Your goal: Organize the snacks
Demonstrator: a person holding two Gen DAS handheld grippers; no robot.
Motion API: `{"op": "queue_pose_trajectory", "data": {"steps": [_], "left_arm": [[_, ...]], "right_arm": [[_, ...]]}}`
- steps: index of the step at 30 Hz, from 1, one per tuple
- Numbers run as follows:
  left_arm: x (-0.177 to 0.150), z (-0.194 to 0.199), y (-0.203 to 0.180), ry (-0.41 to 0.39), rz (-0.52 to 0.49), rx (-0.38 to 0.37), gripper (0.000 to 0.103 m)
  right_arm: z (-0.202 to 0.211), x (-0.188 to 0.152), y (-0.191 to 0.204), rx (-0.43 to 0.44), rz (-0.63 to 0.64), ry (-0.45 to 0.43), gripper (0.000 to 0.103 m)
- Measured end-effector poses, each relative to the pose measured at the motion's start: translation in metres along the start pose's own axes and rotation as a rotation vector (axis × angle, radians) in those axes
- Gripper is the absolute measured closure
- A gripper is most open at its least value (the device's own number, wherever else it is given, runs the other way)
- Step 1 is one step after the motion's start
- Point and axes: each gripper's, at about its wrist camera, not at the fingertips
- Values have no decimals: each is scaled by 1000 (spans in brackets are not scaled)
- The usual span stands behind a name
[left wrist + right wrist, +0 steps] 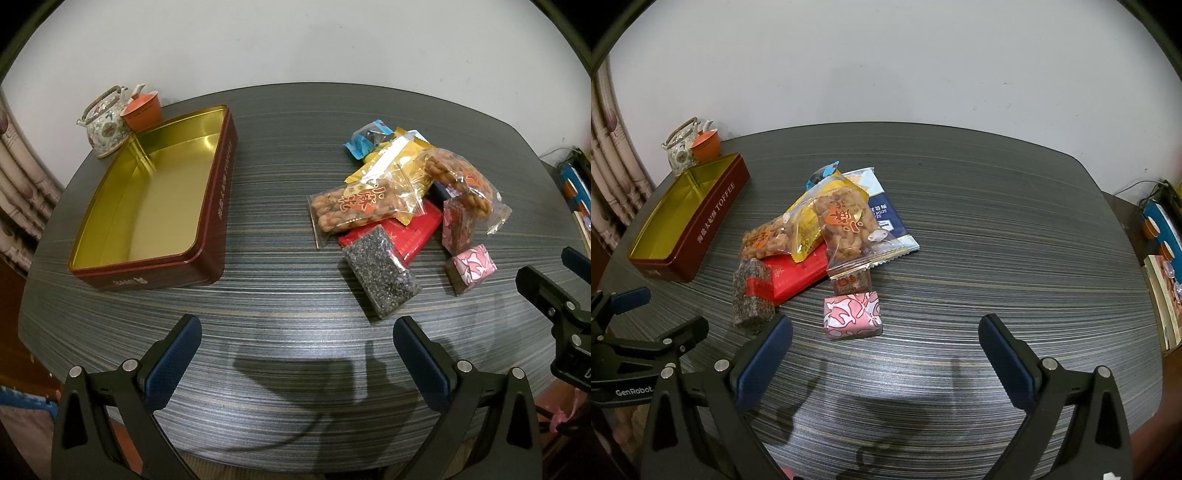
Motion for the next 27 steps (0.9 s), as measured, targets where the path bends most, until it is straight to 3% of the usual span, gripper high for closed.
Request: {"op": "queue_pose_trajectory", "data": {"steps": [16, 27], "left_arm": [[0, 0, -1, 1, 0, -1, 0], [0, -2, 1, 3, 10, -3, 0]], "right_arm": [[-1, -2, 2, 4, 3, 8, 5], [-8, -5, 0, 3, 8, 22, 14]]}}
Point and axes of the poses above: each gripper's, at about its wrist camera, not at the fingertips, and z roughly against the way its jaws point, y to its left, x to its top, and after that the axes turned 9 degrees about -y, right-handed
